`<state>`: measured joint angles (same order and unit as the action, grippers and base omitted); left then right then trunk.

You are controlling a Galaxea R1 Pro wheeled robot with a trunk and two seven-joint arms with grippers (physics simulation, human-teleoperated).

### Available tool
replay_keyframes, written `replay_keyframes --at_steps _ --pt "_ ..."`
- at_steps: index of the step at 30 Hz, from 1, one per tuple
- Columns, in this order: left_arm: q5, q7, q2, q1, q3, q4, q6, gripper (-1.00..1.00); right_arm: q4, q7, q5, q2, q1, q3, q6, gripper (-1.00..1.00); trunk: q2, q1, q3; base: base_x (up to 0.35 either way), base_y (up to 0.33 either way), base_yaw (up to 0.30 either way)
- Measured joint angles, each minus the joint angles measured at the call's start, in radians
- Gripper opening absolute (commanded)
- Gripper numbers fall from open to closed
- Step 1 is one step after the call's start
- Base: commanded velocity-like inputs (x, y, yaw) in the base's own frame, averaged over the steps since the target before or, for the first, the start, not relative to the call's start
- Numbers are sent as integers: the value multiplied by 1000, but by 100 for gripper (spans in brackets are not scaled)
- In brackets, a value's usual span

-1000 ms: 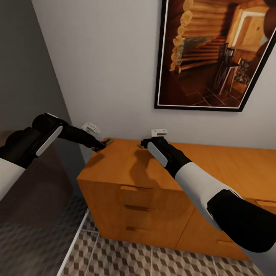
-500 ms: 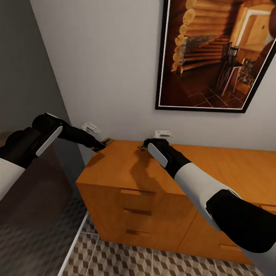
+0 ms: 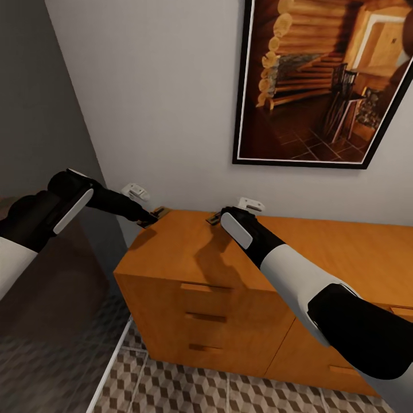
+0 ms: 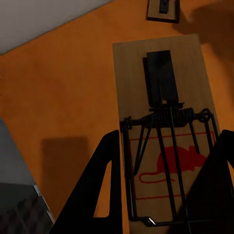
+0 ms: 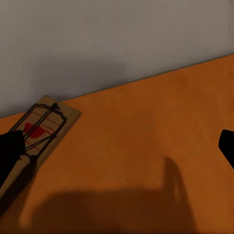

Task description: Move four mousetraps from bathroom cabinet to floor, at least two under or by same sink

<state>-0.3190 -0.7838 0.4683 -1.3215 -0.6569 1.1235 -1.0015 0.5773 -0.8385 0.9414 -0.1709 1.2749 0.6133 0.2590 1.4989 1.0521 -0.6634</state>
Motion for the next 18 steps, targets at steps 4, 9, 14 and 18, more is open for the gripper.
replay_keyframes --at_steps 4,9,14,18 --pt "0 0 0 0 0 0 0 -100 0 0 0 0 0 0 -1 100 0 0 0 -1 0 0" --pt "0 0 0 0 0 -1 0 -100 0 0 1 0 0 0 0 100 0 0 0 -78 153 0" --pt "0 0 0 1 0 -1 0 -100 0 0 1 0 0 1 -1 100 0 0 0 -26 48 0" --pt "0 0 0 1 0 -1 0 -100 1 1 1 0 0 1 -1 100 0 0 0 -4 6 0"
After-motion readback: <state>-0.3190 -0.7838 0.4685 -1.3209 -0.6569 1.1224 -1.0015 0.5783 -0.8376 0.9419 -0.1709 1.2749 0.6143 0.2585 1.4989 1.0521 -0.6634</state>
